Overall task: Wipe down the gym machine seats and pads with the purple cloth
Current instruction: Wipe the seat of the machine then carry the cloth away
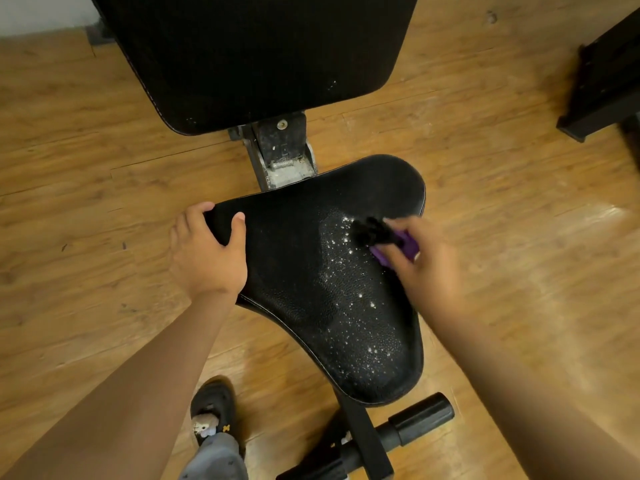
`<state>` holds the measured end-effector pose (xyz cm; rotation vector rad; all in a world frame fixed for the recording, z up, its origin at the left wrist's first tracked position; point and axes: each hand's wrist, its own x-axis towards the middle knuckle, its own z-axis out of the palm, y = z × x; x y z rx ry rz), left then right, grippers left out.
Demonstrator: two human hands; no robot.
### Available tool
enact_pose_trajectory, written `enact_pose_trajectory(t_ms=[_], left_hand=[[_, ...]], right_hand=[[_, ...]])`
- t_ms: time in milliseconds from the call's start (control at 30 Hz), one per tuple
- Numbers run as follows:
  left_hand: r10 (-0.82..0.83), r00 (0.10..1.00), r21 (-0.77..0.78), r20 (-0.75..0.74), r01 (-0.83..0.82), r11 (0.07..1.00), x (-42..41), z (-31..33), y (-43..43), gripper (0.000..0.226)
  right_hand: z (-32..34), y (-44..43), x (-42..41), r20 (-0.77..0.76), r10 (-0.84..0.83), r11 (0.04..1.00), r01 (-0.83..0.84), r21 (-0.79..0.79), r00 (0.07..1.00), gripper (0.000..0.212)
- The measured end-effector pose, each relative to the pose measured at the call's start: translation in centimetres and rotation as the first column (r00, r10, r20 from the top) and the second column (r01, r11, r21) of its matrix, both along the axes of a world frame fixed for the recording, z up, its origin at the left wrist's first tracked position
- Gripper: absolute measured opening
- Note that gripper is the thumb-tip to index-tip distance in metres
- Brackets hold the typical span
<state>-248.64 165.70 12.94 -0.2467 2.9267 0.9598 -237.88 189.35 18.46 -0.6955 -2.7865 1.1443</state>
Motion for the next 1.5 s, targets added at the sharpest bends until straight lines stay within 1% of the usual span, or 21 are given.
enact_pose_trajectory(t_ms=[67, 133, 167, 200, 267, 367, 400, 500, 567, 633, 733, 833, 900, 967, 1000, 1100, 1200, 1267, 1333, 1400, 1500], left_hand=[[0.005, 1.0, 0.005, -0.002, -0.005, 1.0, 0.0, 0.0, 0.0, 0.046], [0.008, 1.0, 0.005, -0.006, -0.008, 1.0, 0.0, 0.0, 0.0, 0.045], [0.009, 1.0, 0.002, -0.009, -0.009, 1.0, 0.0, -0.1, 0.0, 0.045], [0.01, 1.0, -0.001, -0.01, -0.01, 1.0, 0.0, 0.0, 0.0, 0.045], [0.012, 1.0, -0.006, -0.015, -0.012, 1.0, 0.0, 0.1, 0.0, 0.045], [0.004, 1.0, -0.004, -0.024, -0.004, 1.0, 0.0, 0.1, 0.0, 0.045], [0.004, 1.0, -0.002, -0.025, -0.004, 1.0, 0.0, -0.1, 0.0, 0.046], [0.005, 1.0, 0.002, -0.024, -0.005, 1.0, 0.0, -0.2, -0.1, 0.046], [-0.001, 0.999, 0.005, -0.033, 0.001, 1.0, 0.0, -0.2, -0.2, 0.046], [0.002, 1.0, 0.018, -0.03, -0.001, 1.0, 0.0, -0.4, -0.3, 0.047], [0.007, 1.0, 0.007, -0.021, -0.007, 1.0, -0.1, -0.4, -0.3, 0.047], [0.005, 1.0, 0.01, -0.022, -0.005, 1.0, -0.2, -0.5, -0.3, 0.046], [0.013, 1.0, 0.025, -0.013, -0.012, 1.0, -0.3, -0.5, -0.4, 0.046], [0.014, 1.0, 0.037, 0.002, -0.014, 0.999, -0.3, -0.5, -0.4, 0.046], [0.008, 1.0, 0.033, 0.009, -0.008, 0.999, -0.3, -0.4, -0.4, 0.047], [-0.049, 0.999, -0.01, -0.019, 0.049, 0.999, -0.1, 0.0, -0.7, 0.045], [-0.193, 0.968, 0.04, -0.16, 0.202, 0.979, 2.0, 1.8, 0.3, 0.036], [-0.312, 0.924, 0.093, -0.22, 0.338, 0.936, 4.6, 2.6, 1.6, 0.03], [-0.409, 0.88, 0.087, -0.24, 0.44, 0.894, 6.9, 2.3, 2.6, 0.027], [-0.424, 0.87, 0.051, -0.252, 0.45, 0.892, 7.7, 1.5, 2.8, 0.026], [-0.409, 0.877, 0.031, -0.25, 0.43, 0.902, 7.5, 0.9, 2.7, 0.026]], right_hand=[[1.3, -2.2, 3.3, -0.009, 0.079, 0.997, -0.079, -0.005, 0.997, 0.03], [1.6, -2.2, 3.7, -0.01, 0.128, 0.992, -0.128, 0.0, 0.992, 0.025], [1.3, -1.6, 2.9, 0.005, 0.125, 0.992, -0.125, 0.022, 0.992, 0.022], [1.0, -0.9, 1.5, 0.011, 0.096, 0.995, -0.097, 0.039, 0.995, 0.021], [-0.2, 1.3, -1.9, -0.008, 0.007, 0.998, -0.006, 0.069, 1.0, 0.027], [-1.2, 3.4, -4.4, -0.004, -0.037, 0.995, 0.038, 0.093, 0.999, 0.017], [-1.3, 3.1, -3.8, 0.007, -0.044, 0.991, 0.043, 0.125, 0.999, 0.018], [0.7, -0.4, 1.2, 0.034, -0.003, 0.999, 0.001, 0.054, 0.999, 0.015], [2.5, -2.8, 5.1, 0.0, 0.08, 0.996, -0.08, 0.028, 0.997, 0.022], [2.3, -2.8, 6.3, -0.052, 0.103, 0.993, -0.1, 0.054, 0.993, 0.021], [0.4, -0.2, 1.9, -0.06, -0.053, 0.997, 0.056, 0.056, 0.997, 0.011], [-1.1, 2.0, -2.0, -0.053, -0.208, 0.978, 0.208, -0.009, 0.977, 0.011], [-0.4, 1.0, -1.4, -0.082, -0.274, 0.961, 0.269, -0.061, 0.958, 0.018], [0.6, -1.2, 1.3, -0.067, -0.324, 0.943, 0.317, -0.097, 0.944, 0.026], [1.1, -2.4, 3.1, -0.048, -0.325, 0.941, 0.318, -0.117, 0.944, 0.026], [3.1, -5.1, 8.4, -0.011, -0.269, 0.946, 0.262, -0.191, 0.963, 0.015], [3.7, -5.4, 10.3, 0.015, -0.231, 0.947, 0.228, -0.227, 0.973, 0.01], [3.5, -4.4, 9.5, 0.056, -0.231, 0.952, 0.238, -0.194, 0.971, 0.007], [2.7, -2.7, 7.6, 0.057, -0.273, 0.949, 0.278, -0.148, 0.96, 0.014], [2.2, -1.0, 5.3, 0.04, -0.313, 0.937, 0.316, -0.148, 0.949, 0.019], [1.6, -0.7, 5.3, 0.044, -0.3, 0.932, 0.303, -0.198, 0.953, 0.013]])
